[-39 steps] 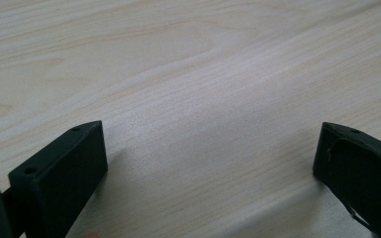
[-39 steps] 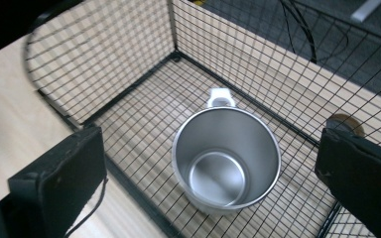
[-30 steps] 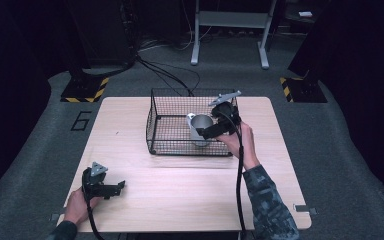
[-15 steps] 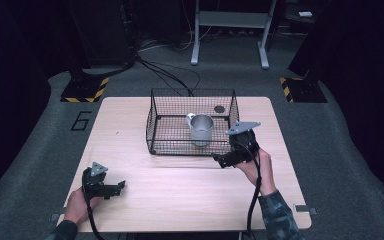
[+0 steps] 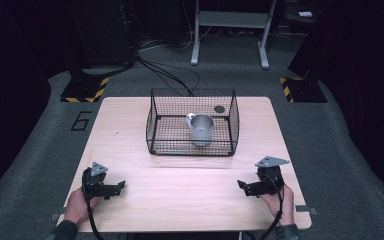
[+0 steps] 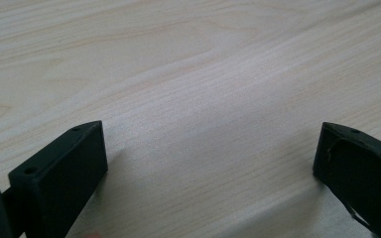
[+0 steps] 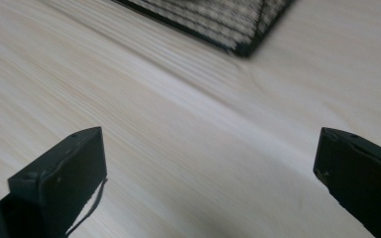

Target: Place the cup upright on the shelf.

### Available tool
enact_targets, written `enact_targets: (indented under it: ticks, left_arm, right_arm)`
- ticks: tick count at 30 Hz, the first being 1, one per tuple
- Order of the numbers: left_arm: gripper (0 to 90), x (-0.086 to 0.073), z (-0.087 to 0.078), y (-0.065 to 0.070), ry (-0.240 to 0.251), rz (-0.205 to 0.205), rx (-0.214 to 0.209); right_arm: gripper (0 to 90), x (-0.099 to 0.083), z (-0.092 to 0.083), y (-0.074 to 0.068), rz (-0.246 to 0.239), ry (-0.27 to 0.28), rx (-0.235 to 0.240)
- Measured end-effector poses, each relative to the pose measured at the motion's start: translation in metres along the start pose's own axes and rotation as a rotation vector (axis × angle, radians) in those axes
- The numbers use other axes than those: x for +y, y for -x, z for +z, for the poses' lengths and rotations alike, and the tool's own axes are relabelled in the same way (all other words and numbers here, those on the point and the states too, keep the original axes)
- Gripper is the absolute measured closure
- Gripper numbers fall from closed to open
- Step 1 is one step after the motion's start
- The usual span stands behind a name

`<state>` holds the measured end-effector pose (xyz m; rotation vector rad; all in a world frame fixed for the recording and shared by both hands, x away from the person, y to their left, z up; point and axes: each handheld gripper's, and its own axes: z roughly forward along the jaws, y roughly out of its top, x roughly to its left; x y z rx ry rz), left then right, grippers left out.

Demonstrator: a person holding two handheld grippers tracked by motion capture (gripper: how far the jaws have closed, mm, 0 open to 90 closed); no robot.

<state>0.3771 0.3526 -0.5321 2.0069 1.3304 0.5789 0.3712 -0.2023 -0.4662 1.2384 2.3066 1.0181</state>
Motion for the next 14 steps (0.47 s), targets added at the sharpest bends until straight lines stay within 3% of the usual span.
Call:
enact_targets:
  ticks: [4,7,11,14]
  left_arm:
    - [0.4,0.000,0.000,0.000,-0.002,0.001,0.000]
    - [0.3,0.000,0.000,0.000,-0.007,0.000,-0.001]
    - [0.3,0.000,0.000,0.000,-0.007,0.001,-0.002]
    - [0.3,0.000,0.000,0.000,-0.008,0.002,-0.002]
  right_arm:
    - [0.0,-0.033,0.004,0.019,0.090,-0.007,-0.054]
    - [0.0,-0.050,0.005,0.029,0.123,-0.008,-0.086]
    - [0.0,-0.062,0.005,0.036,0.148,-0.012,-0.142]
    - [0.0,-0.067,0.006,0.041,0.152,-0.012,-0.157]
